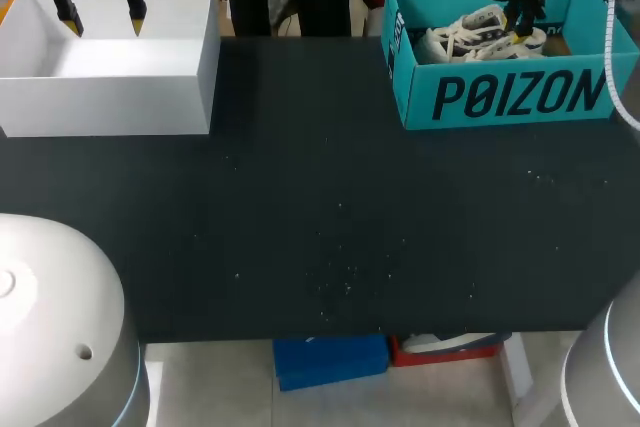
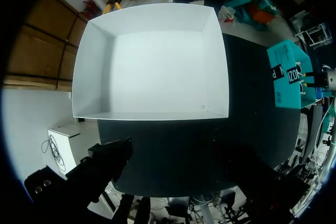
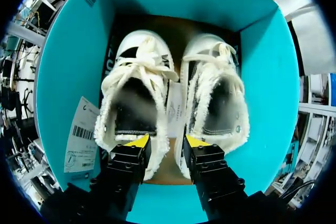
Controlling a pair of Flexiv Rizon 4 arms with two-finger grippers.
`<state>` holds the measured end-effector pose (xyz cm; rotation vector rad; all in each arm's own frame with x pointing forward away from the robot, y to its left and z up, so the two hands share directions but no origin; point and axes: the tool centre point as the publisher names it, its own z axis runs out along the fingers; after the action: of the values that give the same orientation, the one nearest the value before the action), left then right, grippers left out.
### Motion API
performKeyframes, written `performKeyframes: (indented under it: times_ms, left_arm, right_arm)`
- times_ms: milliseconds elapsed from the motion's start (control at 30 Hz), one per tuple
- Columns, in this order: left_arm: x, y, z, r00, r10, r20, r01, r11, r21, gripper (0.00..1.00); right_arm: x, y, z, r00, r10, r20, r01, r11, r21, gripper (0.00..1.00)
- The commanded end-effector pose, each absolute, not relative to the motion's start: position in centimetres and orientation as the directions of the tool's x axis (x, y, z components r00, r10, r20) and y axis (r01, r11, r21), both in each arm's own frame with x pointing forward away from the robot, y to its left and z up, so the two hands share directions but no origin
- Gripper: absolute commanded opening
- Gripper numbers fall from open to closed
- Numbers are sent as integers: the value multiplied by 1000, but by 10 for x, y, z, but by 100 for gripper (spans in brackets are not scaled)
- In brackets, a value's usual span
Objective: Take the shoe out of the shoebox, open the shoe tongue, remove and reinsert the insole, then place the shoe into the shoebox
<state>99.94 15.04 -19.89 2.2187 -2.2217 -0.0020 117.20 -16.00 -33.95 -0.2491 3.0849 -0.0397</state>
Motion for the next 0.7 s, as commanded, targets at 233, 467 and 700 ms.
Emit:
performKeyframes:
  times_ms: [233, 467, 700]
  left_arm:
    - [1000, 150, -199, -1, -1000, 0, -1000, 1, 2, 100]
    - [1000, 150, -199, -1, -1000, 0, -1000, 1, 2, 100]
    - [1000, 150, -199, -1, -1000, 0, -1000, 1, 2, 100]
  right_arm:
    - [1177, -157, -362, -990, -143, 0, -143, 990, -9, 21]
    - [1171, -148, -379, -990, -142, 24, -142, 990, 12, 22]
    - [1163, -145, -396, -987, -152, 55, -151, 988, 20, 24]
